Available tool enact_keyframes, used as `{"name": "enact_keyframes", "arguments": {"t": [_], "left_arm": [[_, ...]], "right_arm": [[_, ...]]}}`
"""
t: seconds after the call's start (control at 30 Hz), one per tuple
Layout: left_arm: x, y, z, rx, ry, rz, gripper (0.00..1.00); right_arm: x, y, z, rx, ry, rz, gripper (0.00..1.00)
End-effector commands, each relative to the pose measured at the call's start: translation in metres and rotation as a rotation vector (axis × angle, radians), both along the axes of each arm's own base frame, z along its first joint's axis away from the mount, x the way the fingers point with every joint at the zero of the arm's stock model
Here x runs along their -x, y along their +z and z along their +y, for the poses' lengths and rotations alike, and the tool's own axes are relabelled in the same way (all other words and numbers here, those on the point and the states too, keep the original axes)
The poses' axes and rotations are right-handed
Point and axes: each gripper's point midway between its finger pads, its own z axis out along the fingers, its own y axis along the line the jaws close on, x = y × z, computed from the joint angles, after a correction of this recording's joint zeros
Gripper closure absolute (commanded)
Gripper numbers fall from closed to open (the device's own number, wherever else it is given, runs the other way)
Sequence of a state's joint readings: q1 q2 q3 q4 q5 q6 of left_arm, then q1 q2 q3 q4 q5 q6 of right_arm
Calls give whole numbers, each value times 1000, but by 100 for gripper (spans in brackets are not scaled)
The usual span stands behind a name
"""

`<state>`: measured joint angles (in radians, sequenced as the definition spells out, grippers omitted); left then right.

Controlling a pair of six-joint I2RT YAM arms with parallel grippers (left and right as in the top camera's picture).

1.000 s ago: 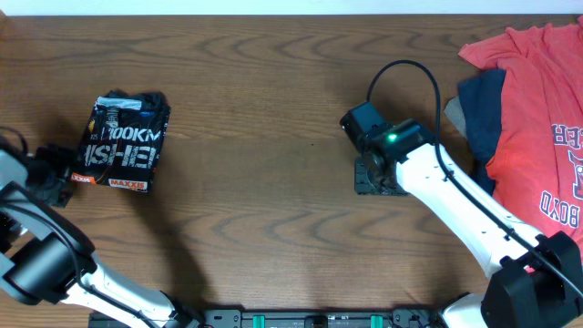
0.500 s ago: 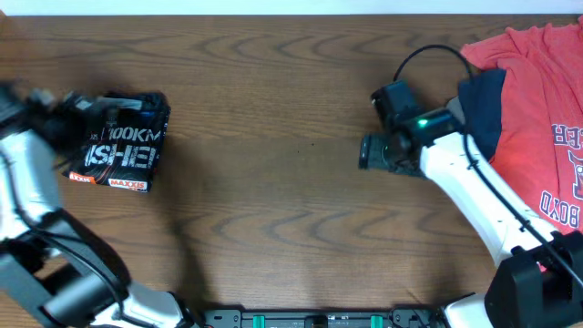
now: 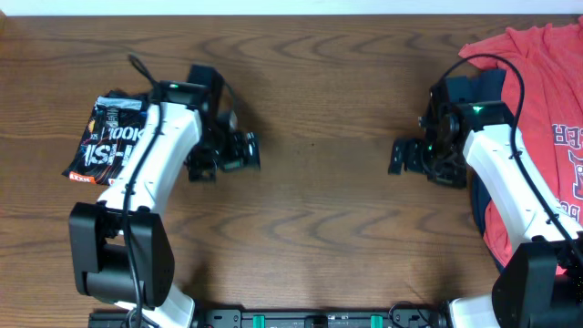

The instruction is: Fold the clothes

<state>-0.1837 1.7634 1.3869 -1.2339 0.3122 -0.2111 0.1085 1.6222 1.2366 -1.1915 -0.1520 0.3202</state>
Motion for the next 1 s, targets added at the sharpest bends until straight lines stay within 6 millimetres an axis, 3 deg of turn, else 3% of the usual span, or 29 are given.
{"name": "enact_keyframes", "arguments": {"t": [0.0,0.13,0.23,0.4,0.53,0.77,0.97], "left_arm": [[22,3,13,-81,-52,72,2],[45,13,13,-96,-94,59,1],[48,24,18,-154,-75,-106,1],[44,54,30,-225,35,-577,1],[47,84,21,-101,60,-905,2],[81,125,36,5,114,-1116,2],[92,141,41,44,136,-1194,2]], "right_arm": [[14,5,0,-17,28,48,1],[19,15,-2,11,-11,-19,1],[18,31,-2,26,-31,-186,1],[23,69,-12,125,-93,-624,1],[33,99,-19,127,-128,-918,1],[80,105,-34,96,-136,-980,1],[102,87,-42,130,-115,-895,1]]}}
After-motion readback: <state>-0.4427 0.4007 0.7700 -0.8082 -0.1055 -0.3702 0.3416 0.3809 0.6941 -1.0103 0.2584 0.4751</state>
